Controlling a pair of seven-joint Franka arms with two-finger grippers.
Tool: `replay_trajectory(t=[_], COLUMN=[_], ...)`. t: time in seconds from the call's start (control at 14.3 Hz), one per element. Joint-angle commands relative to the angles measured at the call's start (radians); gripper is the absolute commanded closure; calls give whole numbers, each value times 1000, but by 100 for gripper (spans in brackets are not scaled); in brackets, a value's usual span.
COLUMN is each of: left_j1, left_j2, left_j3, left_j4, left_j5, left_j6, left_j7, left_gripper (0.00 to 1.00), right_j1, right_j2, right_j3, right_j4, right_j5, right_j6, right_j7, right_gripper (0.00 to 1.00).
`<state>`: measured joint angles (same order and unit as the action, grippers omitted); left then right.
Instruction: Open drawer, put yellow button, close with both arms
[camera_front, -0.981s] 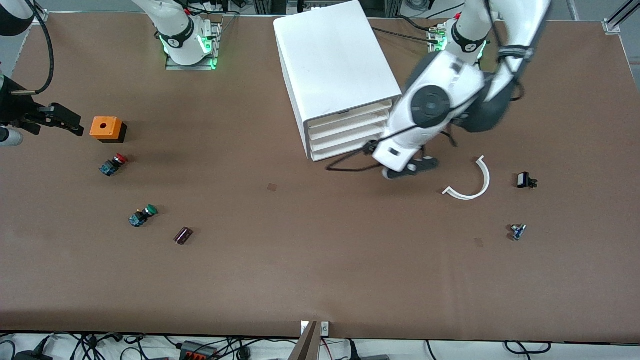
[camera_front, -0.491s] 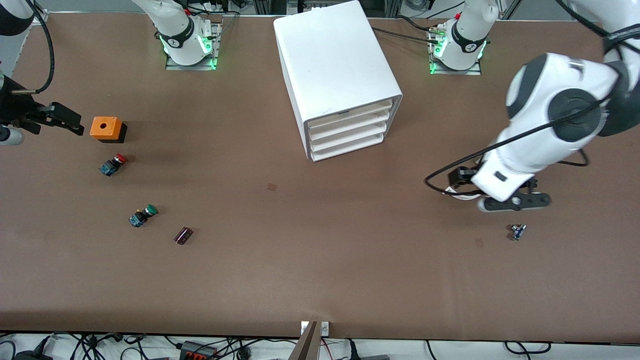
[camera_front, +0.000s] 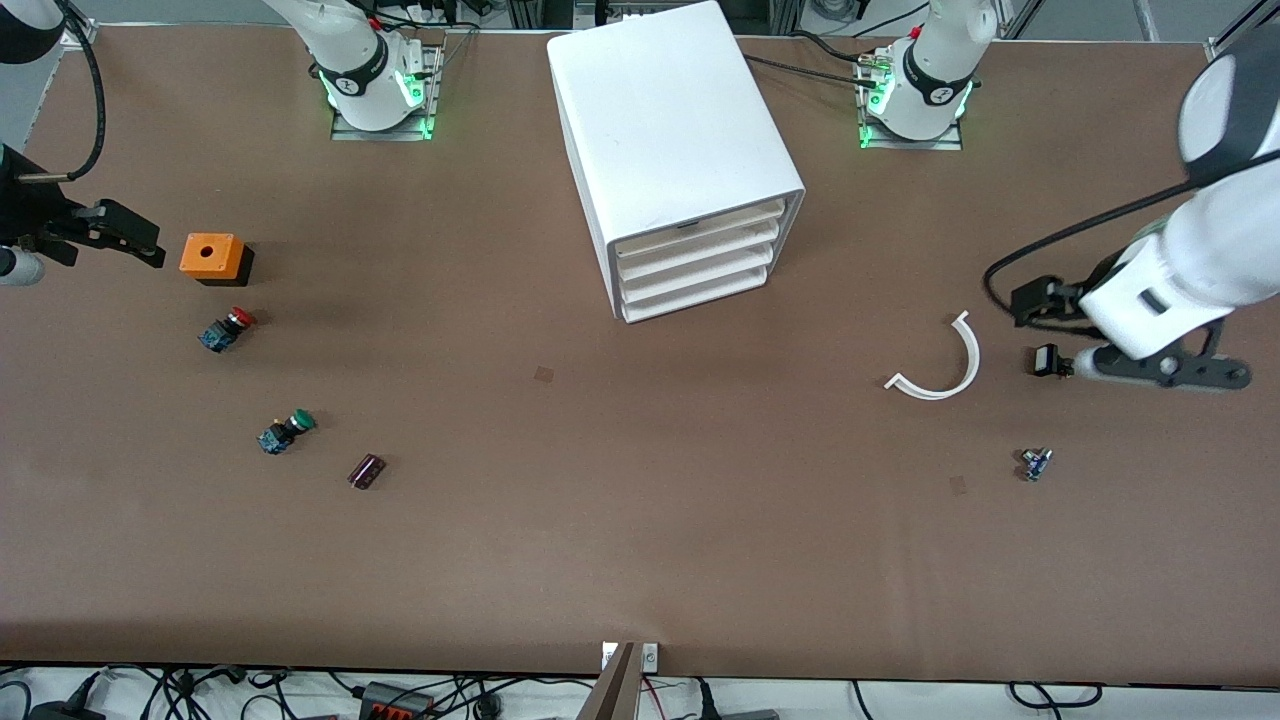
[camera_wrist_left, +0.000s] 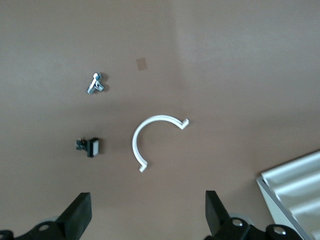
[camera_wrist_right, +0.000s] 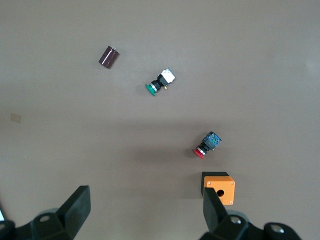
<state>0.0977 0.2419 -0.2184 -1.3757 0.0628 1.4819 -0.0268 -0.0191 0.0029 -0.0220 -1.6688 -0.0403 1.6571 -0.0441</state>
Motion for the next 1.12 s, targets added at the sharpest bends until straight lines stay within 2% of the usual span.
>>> replay_trajectory(t=[0.0, 0.21, 0.63, 1.05], left_j1=[-85, -87, -81, -81], left_j2=[-151, -269, -267, -262], left_j3=[154, 168, 159, 154], left_j4=[-149, -310, -324, -319], left_j5=[-58, -54, -57, -55], left_j6=[49, 249, 196, 202], left_j7=[85, 116, 123, 122], left_gripper=[0, 0, 0, 0], right_j1=[-12, -12, -12, -12], right_j2=[-27, -29, -27, -27], right_j3=[10, 7, 8, 4], right_j4=[-28, -42, -43, -43], right_j5=[0, 2, 3, 3], right_j6=[-3, -5, -7, -5], right_j7=[-16, -16, -16, -16], right_gripper=[0, 0, 0, 0])
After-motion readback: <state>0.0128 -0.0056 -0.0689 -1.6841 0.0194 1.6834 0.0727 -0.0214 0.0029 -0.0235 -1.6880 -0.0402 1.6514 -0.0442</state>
